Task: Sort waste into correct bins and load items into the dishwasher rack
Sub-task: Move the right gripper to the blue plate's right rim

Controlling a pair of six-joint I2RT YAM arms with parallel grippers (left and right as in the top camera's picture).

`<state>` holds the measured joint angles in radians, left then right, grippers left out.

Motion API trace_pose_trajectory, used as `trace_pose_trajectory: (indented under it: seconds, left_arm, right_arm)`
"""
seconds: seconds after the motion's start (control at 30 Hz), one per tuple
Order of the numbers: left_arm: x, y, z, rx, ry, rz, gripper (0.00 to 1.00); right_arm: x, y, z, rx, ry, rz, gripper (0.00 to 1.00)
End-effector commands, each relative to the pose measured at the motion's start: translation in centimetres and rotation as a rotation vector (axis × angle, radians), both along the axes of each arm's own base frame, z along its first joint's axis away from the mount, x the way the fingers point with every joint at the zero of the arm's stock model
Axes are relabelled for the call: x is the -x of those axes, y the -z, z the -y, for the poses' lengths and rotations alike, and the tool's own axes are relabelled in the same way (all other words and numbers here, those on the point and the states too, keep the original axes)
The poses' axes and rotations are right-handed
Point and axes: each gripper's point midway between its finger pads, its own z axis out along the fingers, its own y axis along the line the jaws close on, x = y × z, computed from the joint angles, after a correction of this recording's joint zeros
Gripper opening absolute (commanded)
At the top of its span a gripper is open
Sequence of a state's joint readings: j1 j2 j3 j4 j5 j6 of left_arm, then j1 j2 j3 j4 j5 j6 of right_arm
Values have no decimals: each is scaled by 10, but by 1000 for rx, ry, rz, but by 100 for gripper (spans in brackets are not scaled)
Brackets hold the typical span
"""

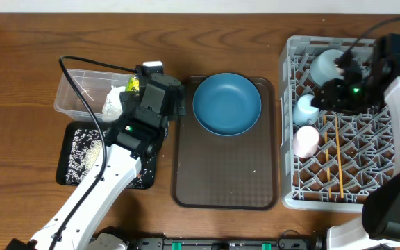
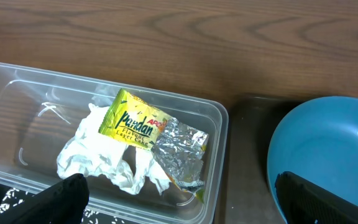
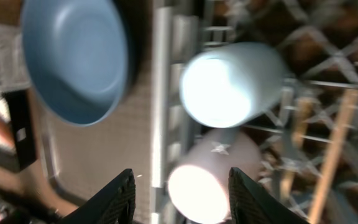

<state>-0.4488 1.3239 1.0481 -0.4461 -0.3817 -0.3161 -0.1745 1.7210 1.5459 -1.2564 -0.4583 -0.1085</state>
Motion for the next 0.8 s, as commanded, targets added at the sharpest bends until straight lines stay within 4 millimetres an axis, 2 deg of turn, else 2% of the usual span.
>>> trace_pose_trajectory:
  seconds: [0.0, 0.17, 0.23, 0.43, 0.6, 0.7, 0.77]
  left_arm:
    - [0, -3, -4, -20, -11, 10, 98]
    - [0, -3, -4, -20, -11, 9, 99]
    - [0, -3, -4, -20, -11, 9, 99]
    - [0, -3, -4, -20, -11, 9, 99]
    - [0, -3, -4, -20, -11, 10, 99]
    - [0, -3, -4, -20, -11, 9, 99]
    - [0, -3, -4, -20, -11, 9, 99]
  right_arm:
    - [-2, -13, -37, -65, -76, 40, 49]
    - [-11, -5, -82, -68, -123, 74, 49]
    - [-16, 2, -93, -14, -124, 91, 49]
    - [-33, 19, -112, 170, -60, 171, 50]
    - [-40, 37, -108, 390, 14, 242, 54]
    - [-37, 51, -115, 405, 6, 260, 55]
    - [-35, 63, -118, 402, 2, 262, 53]
